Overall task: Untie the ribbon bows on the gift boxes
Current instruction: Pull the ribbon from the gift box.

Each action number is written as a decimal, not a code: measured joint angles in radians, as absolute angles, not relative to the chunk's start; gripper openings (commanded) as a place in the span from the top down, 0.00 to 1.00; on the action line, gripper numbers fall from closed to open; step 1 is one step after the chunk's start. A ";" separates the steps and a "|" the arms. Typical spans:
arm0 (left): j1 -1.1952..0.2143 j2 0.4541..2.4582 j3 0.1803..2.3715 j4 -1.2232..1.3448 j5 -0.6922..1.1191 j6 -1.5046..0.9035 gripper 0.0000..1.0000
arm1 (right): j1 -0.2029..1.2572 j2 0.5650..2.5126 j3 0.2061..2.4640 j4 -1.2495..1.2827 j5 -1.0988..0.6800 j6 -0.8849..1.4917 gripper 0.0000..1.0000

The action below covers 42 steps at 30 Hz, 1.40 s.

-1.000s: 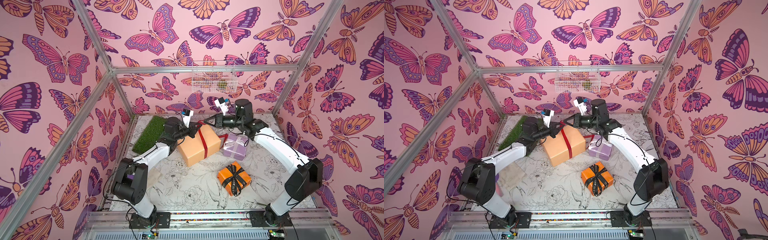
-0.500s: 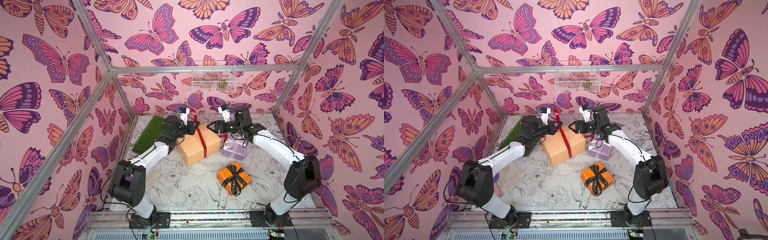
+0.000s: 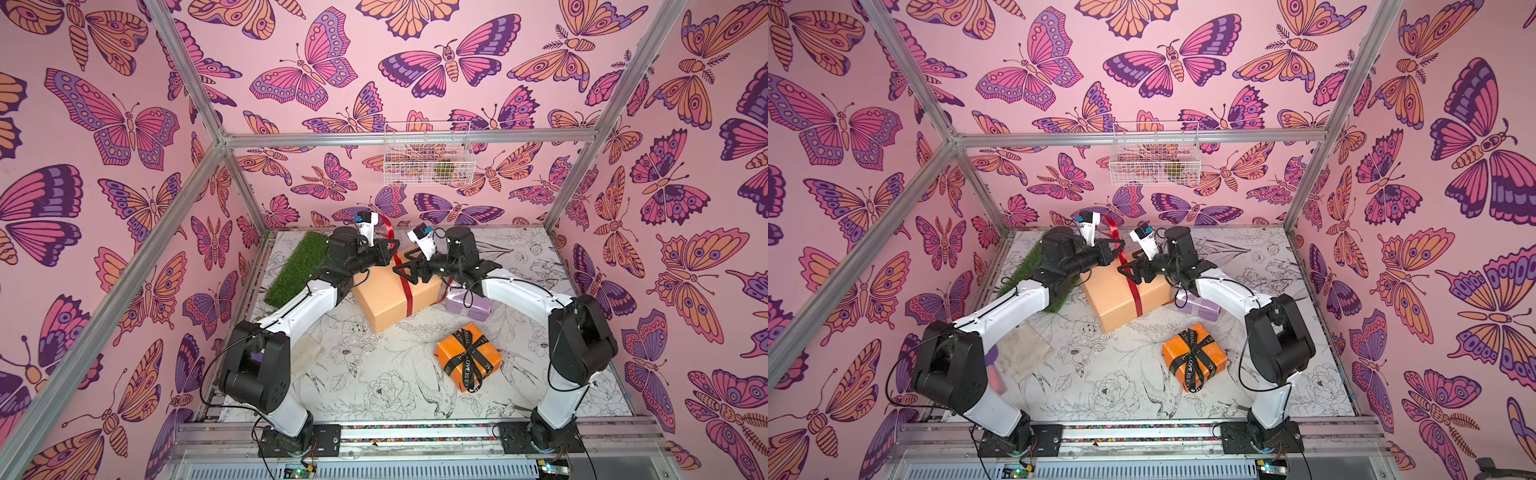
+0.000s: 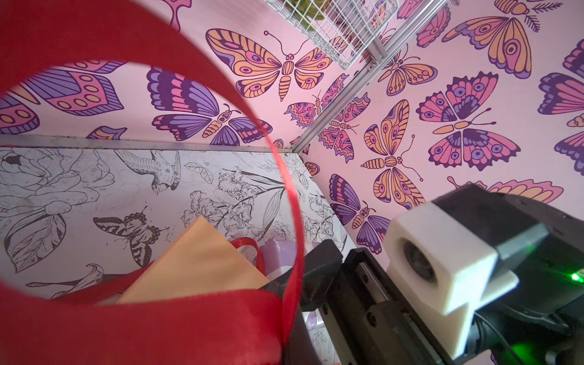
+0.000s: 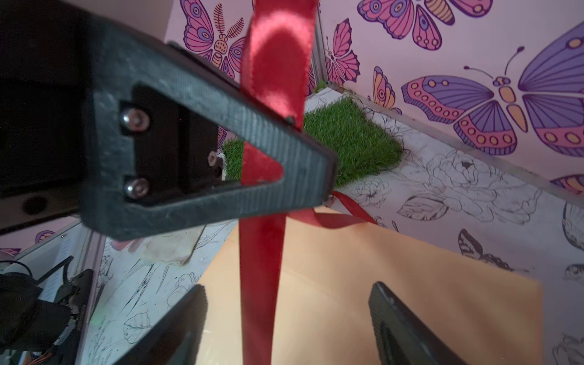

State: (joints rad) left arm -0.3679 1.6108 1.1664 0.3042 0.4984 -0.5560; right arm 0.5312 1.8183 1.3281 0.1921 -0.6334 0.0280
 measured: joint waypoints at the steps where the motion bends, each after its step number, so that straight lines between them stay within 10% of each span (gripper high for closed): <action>1: -0.368 1.611 1.166 0.304 0.500 -0.559 1.00 | 0.534 1.832 1.328 0.223 -0.635 0.023 0.22; 15: -0.374 1.611 1.159 0.289 0.516 -0.614 1.00 | 0.538 1.943 1.328 0.536 -0.564 0.048 0.59; 17: -0.374 1.611 1.153 0.293 0.516 -0.620 1.00 | 0.538 1.945 1.328 0.557 -0.556 0.054 0.68; 19: -0.374 1.611 1.148 0.299 0.513 -0.627 1.00 | 0.539 1.951 1.328 0.569 -0.551 0.056 0.97; 23: -0.374 1.611 1.143 0.300 0.504 -0.635 1.00 | 0.542 1.955 1.328 0.572 -0.550 0.080 1.00; 27: -0.371 1.611 1.143 0.299 0.494 -0.635 0.61 | 0.542 1.955 1.321 0.582 -0.541 0.106 1.00; 29: -0.365 1.611 1.143 0.284 0.483 -0.636 0.01 | 0.542 1.955 1.309 0.585 -0.530 0.128 1.00; 42: -0.271 1.463 1.163 -0.120 0.284 -0.509 0.00 | 0.541 1.955 1.398 0.295 -0.463 0.392 1.00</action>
State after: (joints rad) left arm -0.2710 1.4628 1.1633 -0.1196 0.2836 -0.5095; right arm 0.5411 1.9549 1.3979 0.2955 -0.4633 0.3920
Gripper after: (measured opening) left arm 0.997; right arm 0.052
